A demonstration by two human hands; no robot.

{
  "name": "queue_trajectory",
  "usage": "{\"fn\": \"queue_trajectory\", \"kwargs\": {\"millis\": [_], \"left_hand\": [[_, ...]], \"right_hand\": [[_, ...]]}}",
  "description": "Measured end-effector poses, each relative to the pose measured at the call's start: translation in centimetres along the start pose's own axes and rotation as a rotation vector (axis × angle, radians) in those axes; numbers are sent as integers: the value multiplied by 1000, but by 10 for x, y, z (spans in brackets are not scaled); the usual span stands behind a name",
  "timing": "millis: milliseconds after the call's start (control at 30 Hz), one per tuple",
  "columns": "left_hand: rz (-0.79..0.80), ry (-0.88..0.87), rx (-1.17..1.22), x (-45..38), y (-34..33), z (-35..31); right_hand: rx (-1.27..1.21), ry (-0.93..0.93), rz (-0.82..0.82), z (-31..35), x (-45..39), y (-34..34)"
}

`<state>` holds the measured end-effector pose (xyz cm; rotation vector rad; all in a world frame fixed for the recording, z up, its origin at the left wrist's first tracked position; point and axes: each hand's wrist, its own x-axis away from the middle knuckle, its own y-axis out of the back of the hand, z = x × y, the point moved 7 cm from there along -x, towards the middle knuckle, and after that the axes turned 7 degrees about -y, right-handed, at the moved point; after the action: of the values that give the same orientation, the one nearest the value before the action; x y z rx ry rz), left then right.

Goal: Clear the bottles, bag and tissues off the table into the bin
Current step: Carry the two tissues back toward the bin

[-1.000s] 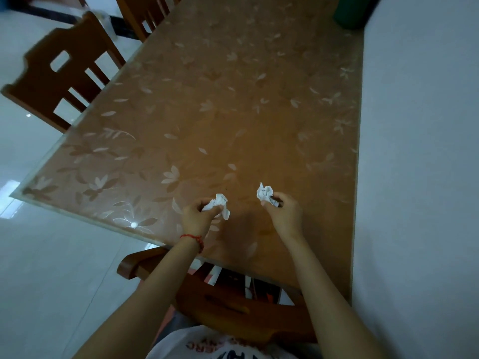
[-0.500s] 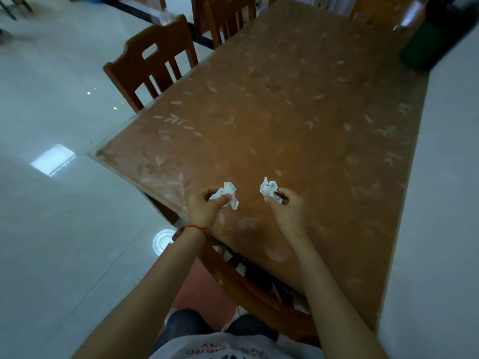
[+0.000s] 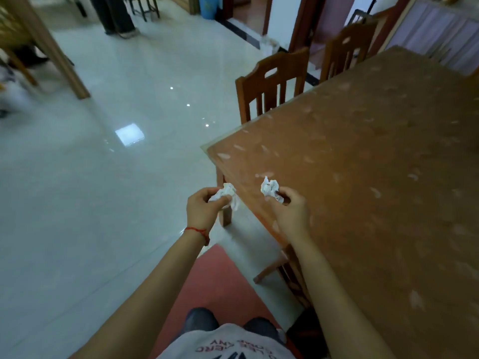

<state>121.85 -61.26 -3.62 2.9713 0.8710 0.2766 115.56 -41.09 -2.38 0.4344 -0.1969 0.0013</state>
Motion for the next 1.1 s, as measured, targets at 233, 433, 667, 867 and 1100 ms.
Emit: {"fn": "queue_trajectory", "kwargs": {"millis": [233, 433, 667, 867, 1100], "left_hand": [[-223, 64, 49, -16, 135, 26], [-458, 142, 75, -6, 221, 54], [-655, 198, 104, -16, 277, 70], [-728, 193, 105, -75, 292, 64], [-743, 172, 102, -158, 297, 48]], "right_hand": [[61, 122, 244, 49, 20, -135], [122, 160, 446, 67, 44, -225], [174, 212, 586, 93, 39, -303], [189, 244, 634, 120, -9, -349], [176, 241, 621, 160, -83, -383]]}}
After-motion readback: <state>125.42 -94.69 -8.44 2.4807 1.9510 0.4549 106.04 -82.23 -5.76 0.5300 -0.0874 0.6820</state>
